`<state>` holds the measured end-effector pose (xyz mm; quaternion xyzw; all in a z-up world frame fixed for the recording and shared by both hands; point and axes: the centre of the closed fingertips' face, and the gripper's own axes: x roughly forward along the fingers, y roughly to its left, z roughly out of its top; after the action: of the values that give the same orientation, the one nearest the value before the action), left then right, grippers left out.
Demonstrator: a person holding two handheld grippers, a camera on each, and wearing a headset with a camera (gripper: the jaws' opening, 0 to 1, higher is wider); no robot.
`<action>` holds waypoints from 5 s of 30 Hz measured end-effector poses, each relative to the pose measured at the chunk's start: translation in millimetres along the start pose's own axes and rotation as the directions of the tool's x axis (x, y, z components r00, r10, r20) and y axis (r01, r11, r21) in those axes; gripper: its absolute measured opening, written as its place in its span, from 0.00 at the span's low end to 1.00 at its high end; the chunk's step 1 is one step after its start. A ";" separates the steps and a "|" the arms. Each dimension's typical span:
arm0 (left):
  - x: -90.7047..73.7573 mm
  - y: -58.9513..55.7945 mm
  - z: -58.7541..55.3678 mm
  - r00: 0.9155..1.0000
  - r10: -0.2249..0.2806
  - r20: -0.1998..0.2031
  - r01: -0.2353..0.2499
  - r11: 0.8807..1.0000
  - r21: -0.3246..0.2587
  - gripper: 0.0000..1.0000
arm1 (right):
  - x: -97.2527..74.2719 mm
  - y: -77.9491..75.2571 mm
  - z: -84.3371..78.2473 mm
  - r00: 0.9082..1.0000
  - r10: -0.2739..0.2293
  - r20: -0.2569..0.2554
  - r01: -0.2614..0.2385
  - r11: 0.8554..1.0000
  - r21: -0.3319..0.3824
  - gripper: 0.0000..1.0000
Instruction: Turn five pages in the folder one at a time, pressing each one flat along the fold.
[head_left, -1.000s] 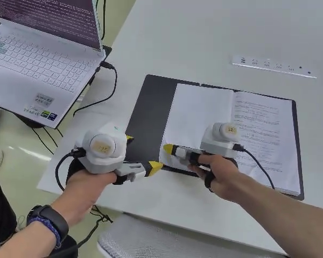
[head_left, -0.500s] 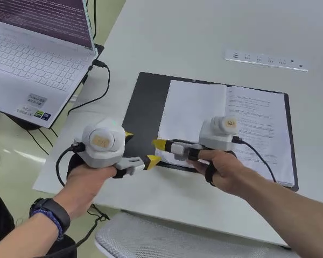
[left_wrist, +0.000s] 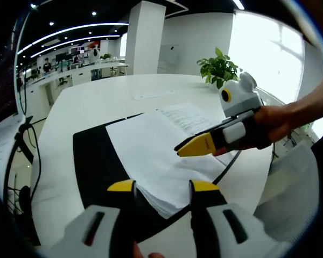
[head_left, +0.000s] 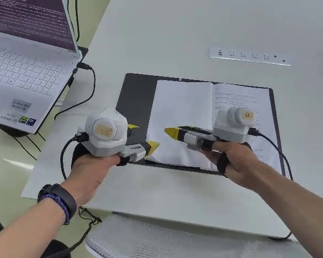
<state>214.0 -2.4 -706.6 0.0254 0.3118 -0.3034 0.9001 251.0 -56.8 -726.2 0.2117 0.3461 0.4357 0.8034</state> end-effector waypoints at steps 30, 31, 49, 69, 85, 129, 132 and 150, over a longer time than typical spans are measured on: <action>41.4 2.5 -72.2 0.969 -0.012 -0.247 0.013 1.000 0.005 0.00 | -42.4 -29.9 4.5 0.998 -0.052 0.040 0.051 0.998 0.038 0.24; 41.4 2.7 -72.4 0.968 -0.012 -0.250 0.013 1.000 0.004 0.00 | -43.7 -30.9 5.0 0.998 -0.053 0.044 0.052 0.998 0.038 0.24; 43.3 9.5 -72.9 0.966 0.006 -0.257 -0.018 0.999 -0.043 0.00 | -44.0 -74.3 28.1 0.993 -0.104 0.051 0.104 0.995 0.007 0.12; 44.8 8.9 -75.4 0.967 0.007 -0.254 -0.035 0.994 -0.107 0.00 | -29.2 -97.6 30.9 0.982 -0.165 0.089 0.162 0.986 0.041 0.00; 44.2 8.3 -75.7 0.969 0.035 -0.244 -0.059 0.994 -0.089 0.00 | -22.9 -118.2 45.1 0.977 -0.164 0.138 0.153 0.985 0.086 0.00; 43.1 9.3 -74.7 0.972 0.011 -0.235 -0.037 0.993 -0.109 0.00 | 16.6 -200.0 131.8 0.888 -0.326 0.323 0.242 0.931 0.273 0.00; 42.3 8.5 -74.0 0.972 0.009 -0.235 -0.036 0.993 -0.109 0.00 | 18.8 -204.8 135.7 0.884 -0.329 0.332 0.241 0.930 0.279 0.00; 32.2 0.0 -66.4 0.971 0.009 -0.239 -0.035 0.994 -0.102 0.00 | 15.2 -184.6 115.5 0.942 -0.214 0.259 0.173 0.970 0.174 0.00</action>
<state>197.8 -3.9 -778.6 0.0174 0.4330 -0.2713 0.8594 444.6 -146.3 -772.9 0.2944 0.2815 0.2939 0.8647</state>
